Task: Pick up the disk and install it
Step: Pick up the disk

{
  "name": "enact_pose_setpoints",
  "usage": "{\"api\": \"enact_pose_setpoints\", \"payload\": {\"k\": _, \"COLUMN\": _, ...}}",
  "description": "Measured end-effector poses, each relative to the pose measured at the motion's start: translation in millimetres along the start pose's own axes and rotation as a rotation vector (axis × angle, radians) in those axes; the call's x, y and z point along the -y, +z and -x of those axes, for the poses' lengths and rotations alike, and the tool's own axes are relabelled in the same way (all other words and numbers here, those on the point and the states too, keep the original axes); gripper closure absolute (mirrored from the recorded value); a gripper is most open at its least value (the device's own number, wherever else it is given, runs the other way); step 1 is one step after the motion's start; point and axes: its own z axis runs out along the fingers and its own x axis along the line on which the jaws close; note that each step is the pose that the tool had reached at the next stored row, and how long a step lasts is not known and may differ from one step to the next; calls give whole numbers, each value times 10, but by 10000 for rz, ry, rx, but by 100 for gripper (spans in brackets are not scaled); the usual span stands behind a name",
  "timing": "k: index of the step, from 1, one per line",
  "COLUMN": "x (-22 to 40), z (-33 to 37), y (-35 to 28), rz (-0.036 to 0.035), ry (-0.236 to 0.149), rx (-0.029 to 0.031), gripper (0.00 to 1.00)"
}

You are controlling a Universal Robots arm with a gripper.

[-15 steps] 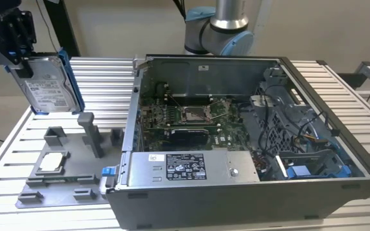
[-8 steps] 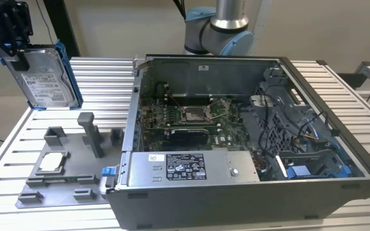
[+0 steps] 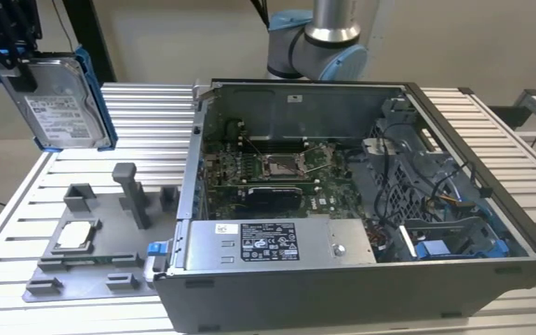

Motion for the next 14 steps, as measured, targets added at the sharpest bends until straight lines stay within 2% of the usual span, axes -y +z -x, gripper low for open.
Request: {"api": "enact_pose_setpoints", "payload": {"k": 14, "x": -8, "z": 3, "y": -341, "rz": -1, "ry": 0, "rx": 0, "gripper": 100}}
